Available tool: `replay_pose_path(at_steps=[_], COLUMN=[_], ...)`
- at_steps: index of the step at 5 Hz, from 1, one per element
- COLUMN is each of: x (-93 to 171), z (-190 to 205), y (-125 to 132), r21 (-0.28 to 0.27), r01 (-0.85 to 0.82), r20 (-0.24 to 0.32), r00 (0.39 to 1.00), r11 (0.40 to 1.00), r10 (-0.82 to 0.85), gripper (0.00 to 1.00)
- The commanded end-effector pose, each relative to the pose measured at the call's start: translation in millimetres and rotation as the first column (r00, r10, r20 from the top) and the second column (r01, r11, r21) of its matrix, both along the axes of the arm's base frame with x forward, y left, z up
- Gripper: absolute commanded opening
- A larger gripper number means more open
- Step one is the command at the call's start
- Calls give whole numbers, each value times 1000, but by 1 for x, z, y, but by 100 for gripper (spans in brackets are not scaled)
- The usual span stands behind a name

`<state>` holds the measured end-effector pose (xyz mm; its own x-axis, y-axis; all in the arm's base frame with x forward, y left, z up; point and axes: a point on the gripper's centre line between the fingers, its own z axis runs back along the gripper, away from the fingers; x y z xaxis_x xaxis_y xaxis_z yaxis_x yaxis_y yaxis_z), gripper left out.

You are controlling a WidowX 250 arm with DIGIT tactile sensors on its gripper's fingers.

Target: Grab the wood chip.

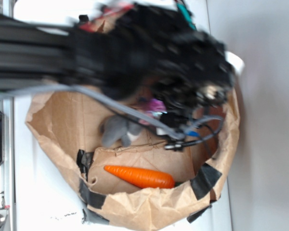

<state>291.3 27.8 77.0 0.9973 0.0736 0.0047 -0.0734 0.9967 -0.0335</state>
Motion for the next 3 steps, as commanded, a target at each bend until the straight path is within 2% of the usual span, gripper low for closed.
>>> replay_pose_path(at_steps=[1,2,3], x=[-33,-40,-40], z=[44,48,44], y=[12,19,14], r21=[-54,-81,-4], r01=[50,69,28], r20=[90,107,78], r00=[995,992,997], r11=[997,994,1000], r10=[-45,-60,-27], gripper=[0,0,0])
